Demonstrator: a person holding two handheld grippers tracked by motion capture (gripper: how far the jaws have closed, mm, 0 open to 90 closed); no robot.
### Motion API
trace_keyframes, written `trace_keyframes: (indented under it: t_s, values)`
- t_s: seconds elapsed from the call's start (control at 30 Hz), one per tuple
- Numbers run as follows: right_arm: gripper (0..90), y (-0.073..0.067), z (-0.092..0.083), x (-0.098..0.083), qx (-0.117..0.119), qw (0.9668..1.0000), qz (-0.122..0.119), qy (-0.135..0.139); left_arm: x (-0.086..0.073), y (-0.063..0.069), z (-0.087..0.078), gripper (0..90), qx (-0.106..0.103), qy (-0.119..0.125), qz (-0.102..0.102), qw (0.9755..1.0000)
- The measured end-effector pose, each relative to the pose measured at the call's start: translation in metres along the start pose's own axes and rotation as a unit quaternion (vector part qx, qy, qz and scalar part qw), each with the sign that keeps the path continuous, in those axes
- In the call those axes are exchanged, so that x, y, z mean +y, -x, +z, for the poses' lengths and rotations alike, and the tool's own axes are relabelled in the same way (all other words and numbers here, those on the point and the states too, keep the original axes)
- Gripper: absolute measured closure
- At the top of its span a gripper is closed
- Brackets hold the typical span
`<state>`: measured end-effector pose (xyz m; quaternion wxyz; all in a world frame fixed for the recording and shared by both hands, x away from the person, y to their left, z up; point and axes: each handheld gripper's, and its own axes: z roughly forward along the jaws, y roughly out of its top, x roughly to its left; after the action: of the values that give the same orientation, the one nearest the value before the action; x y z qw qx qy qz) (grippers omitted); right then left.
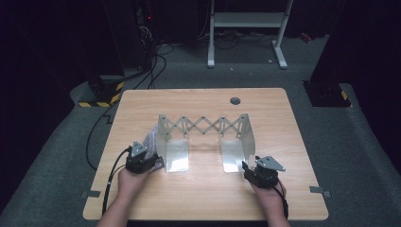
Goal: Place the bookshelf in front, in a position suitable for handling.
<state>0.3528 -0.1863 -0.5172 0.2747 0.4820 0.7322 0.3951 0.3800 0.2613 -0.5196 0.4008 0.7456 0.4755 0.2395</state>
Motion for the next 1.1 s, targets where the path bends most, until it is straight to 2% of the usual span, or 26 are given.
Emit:
trace_keyframes:
  t_s: [0.03, 0.07, 0.1, 0.13, 0.17, 0.2, 0.23, 0.27, 0.4, 0.47, 0.6, 0.63, 0.67, 0.7, 0.73, 0.77, 0.8, 0.83, 0.87, 0.9, 0.93, 0.97, 1.0, 1.03, 1.07, 1.1]
  values:
    - [40.9, 0.001, 0.000, 0.000, 0.000, 1.0000, 0.001, 0.001, 0.002, 0.000, -0.006, 64.1, 0.001, 0.014, -0.002, 0.9999]
    - [40.9, 0.001, 0.000, 0.000, 0.000, 1.0000, 0.001, 0.001, 0.002, 0.000, -0.006, 64.1, 0.001, 0.014, -0.002, 0.9999]
    - [40.8, 0.002, 0.000, 0.000, -0.001, 1.0000, 0.002, 0.003, 0.006, 0.000, -0.015, 64.1, 0.001, 0.037, -0.008, 0.9993]
    - [40.8, 0.002, 0.000, 0.000, -0.001, 1.0000, 0.002, 0.003, 0.006, 0.000, -0.015, 64.1, 0.001, 0.037, -0.008, 0.9993]
    - [40.8, 0.002, 0.000, 0.001, -0.002, 1.0000, 0.003, 0.005, 0.010, 0.000, -0.023, 64.1, 0.000, 0.053, -0.013, 0.9985]
    - [40.8, 0.002, 0.000, 0.001, -0.002, 1.0000, 0.003, 0.005, 0.010, 0.000, -0.023, 64.1, 0.000, 0.053, -0.013, 0.9985]
    - [40.8, 0.002, 0.000, 0.001, -0.002, 1.0000, 0.004, 0.006, 0.015, 0.001, -0.029, 64.1, 0.003, 0.070, -0.008, 0.9975]
    - [40.8, 0.002, 0.000, 0.001, -0.002, 1.0000, 0.004, 0.006, 0.015, 0.001, -0.029, 64.2, 0.003, 0.070, -0.008, 0.9975]
    - [40.9, 0.004, 0.000, 0.002, -0.006, 0.9998, 0.014, 0.012, 0.023, 0.005, -0.041, 64.2, 0.002, 0.104, -0.013, 0.9945]
    - [40.8, 0.004, -0.001, 0.001, -0.006, 0.9998, 0.015, 0.012, 0.025, 0.006, -0.043, 64.3, 0.004, 0.108, -0.010, 0.9941]
    - [40.9, 0.005, 0.000, 0.001, -0.005, 0.9998, 0.014, 0.011, 0.031, 0.010, -0.053, 64.3, 0.006, 0.131, -0.002, 0.9914]
    - [40.9, 0.004, 0.000, 0.001, -0.005, 0.9999, 0.012, 0.011, 0.034, 0.012, -0.060, 64.4, 0.006, 0.141, 0.002, 0.9900]
    - [40.9, 0.004, 0.000, 0.001, -0.005, 0.9999, 0.012, 0.011, 0.034, 0.012, -0.060, 64.4, 0.006, 0.141, 0.002, 0.9900]
    - [41.0, 0.003, 0.000, 0.001, -0.005, 0.9999, 0.011, 0.011, 0.037, 0.015, -0.068, 64.4, 0.006, 0.157, 0.003, 0.9876]
    - [41.0, 0.002, 0.000, 0.001, -0.006, 0.9999, 0.010, 0.011, 0.037, 0.015, -0.068, 64.4, 0.006, 0.157, 0.003, 0.9876]
    - [41.1, 0.002, 0.000, 0.002, -0.006, 0.9999, 0.008, 0.012, 0.041, 0.018, -0.076, 64.4, 0.006, 0.172, 0.008, 0.9851]
    - [41.1, 0.002, 0.000, 0.002, -0.006, 0.9999, 0.008, 0.012, 0.041, 0.018, -0.076, 64.5, 0.006, 0.172, 0.008, 0.9851]
    - [41.1, 0.001, 0.000, 0.002, -0.005, 0.9999, 0.007, 0.011, 0.045, 0.021, -0.083, 64.5, 0.007, 0.184, 0.016, 0.9827]
    - [41.1, 0.001, 0.000, 0.002, -0.005, 0.9999, 0.007, 0.011, 0.045, 0.021, -0.083, 64.5, 0.007, 0.184, 0.016, 0.9827]
    - [41.1, 0.000, 0.000, 0.002, -0.005, 0.9999, 0.005, 0.011, 0.049, 0.025, -0.090, 64.5, 0.010, 0.195, 0.025, 0.9804]
    - [41.1, 0.000, 0.000, 0.002, -0.005, 0.9999, 0.005, 0.011, 0.049, 0.025, -0.090, 64.5, 0.010, 0.195, 0.025, 0.9804]
    - [41.2, 0.000, 0.000, 0.001, -0.004, 0.9999, 0.006, 0.011, 0.051, 0.028, -0.094, 64.5, 0.008, 0.206, 0.026, 0.9782]
    - [41.2, 0.000, 0.000, 0.001, -0.004, 0.9999, 0.006, 0.010, 0.055, 0.033, -0.103, 64.5, 0.003, 0.220, 0.031, 0.9749]
    - [41.2, 0.000, 0.000, 0.001, -0.004, 0.9999, 0.006, 0.010, 0.055, 0.033, -0.103, 64.5, 0.003, 0.220, 0.031, 0.9749]
    - [41.2, 0.000, 0.001, 0.001, -0.004, 0.9999, 0.005, 0.011, 0.057, 0.036, -0.107, 64.5, 0.000, 0.229, 0.034, 0.9729]
    - [41.2, 0.000, 0.001, 0.002, -0.003, 0.9999, 0.006, 0.011, 0.061, 0.043, -0.114, 64.5, -0.006, 0.242, 0.042, 0.9694]
